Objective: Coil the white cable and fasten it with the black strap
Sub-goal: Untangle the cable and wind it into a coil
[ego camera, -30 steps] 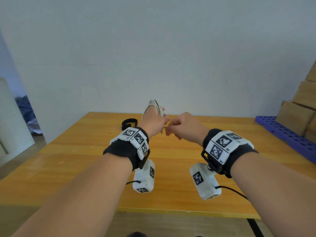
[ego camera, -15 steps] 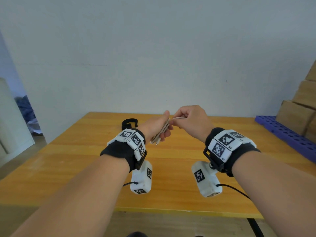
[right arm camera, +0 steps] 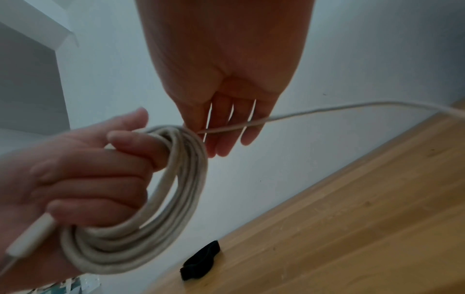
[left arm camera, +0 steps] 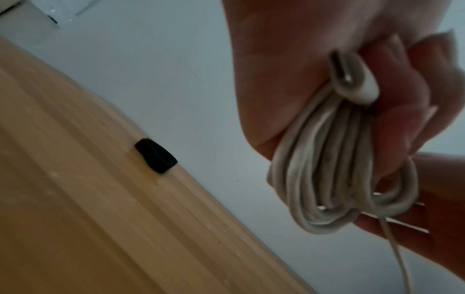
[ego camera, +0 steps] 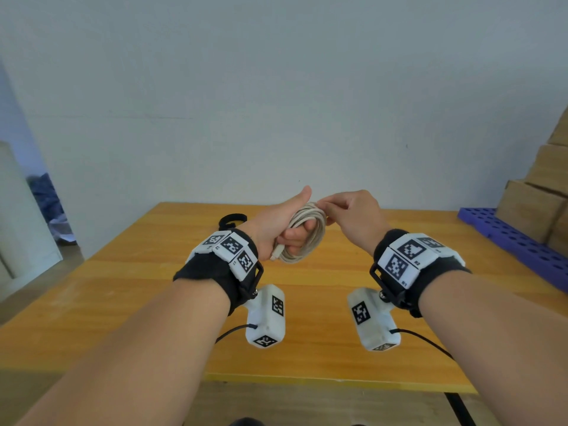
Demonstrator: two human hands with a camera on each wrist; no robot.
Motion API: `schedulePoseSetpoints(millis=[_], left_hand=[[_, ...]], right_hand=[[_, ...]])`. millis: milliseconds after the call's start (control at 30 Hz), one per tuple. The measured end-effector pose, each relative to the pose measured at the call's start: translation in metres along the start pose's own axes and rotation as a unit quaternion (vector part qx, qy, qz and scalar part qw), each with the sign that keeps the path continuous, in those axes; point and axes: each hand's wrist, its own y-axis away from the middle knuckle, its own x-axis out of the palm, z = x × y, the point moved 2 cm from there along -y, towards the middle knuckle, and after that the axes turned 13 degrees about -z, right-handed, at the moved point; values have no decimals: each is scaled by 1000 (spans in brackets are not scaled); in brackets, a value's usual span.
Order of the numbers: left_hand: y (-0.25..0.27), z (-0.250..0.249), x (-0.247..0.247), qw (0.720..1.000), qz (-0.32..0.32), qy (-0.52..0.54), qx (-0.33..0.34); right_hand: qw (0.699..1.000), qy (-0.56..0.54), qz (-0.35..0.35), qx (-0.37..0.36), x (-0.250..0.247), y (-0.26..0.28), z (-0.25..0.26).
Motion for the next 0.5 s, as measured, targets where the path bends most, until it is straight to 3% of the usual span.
schedulePoseSetpoints(millis=[367,500], left_hand=[[-3,-6,-1,992,-24,113,46],[-3,-11,1,986,-36,155,58]], right_hand=[[998,20,54,21,0,-1,-7],[999,12,43,19,1,0,-6]])
